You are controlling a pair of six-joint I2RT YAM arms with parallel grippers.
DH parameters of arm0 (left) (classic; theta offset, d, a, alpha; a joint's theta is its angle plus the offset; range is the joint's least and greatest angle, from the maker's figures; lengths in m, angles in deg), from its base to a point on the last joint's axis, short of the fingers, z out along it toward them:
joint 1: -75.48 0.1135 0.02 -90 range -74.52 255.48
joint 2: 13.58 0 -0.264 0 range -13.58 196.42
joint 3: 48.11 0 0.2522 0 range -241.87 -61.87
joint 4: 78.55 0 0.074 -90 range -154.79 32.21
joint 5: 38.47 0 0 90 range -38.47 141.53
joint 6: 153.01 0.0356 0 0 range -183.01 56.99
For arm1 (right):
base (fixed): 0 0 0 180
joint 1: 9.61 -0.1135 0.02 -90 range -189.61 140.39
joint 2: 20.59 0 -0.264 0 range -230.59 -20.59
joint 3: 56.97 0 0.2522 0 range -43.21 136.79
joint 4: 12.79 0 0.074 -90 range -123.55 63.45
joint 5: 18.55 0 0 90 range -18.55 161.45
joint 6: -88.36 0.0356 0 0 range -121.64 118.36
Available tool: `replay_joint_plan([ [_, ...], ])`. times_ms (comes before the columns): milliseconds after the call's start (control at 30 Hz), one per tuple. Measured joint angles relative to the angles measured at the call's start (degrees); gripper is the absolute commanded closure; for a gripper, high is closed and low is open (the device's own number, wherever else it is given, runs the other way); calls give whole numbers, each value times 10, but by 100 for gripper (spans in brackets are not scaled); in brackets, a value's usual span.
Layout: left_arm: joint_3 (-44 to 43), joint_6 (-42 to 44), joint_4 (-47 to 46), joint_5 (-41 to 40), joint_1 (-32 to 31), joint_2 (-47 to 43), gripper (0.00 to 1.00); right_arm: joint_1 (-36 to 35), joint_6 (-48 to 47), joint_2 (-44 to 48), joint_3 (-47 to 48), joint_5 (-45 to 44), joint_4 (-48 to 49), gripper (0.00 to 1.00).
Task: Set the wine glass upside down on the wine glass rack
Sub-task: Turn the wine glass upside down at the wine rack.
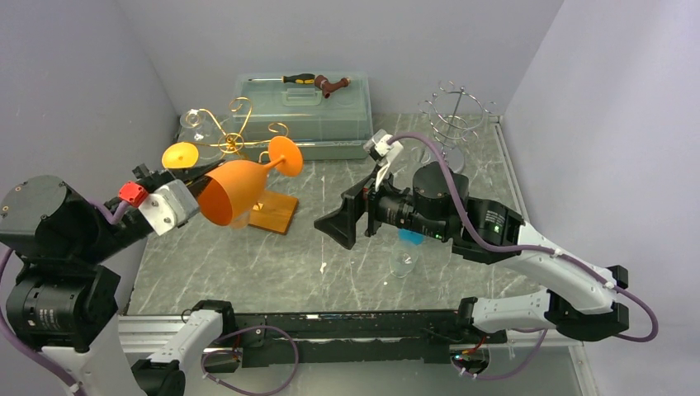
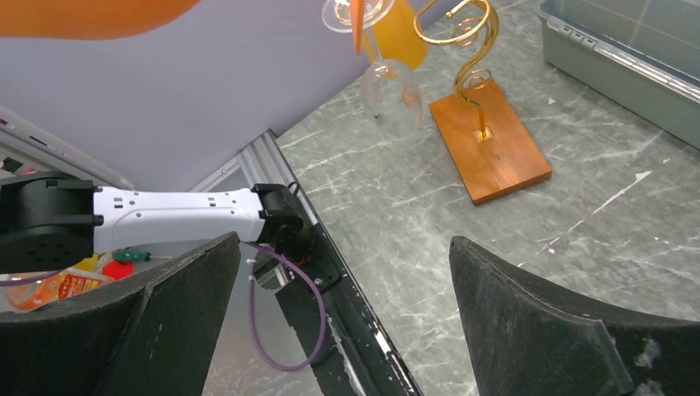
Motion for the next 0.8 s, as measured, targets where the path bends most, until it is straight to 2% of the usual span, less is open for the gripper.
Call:
replay_joint_plan([
  [433, 3, 11, -9, -16, 1, -13, 100, 1, 24, -22, 17, 14, 10, 0],
  [600, 51, 18, -67, -25, 3, -41, 100, 1, 64, -47, 25, 29, 49, 0],
  [800, 140, 47, -179, -32, 14, -101, 100, 1, 125, -44, -28, 57, 166, 0],
])
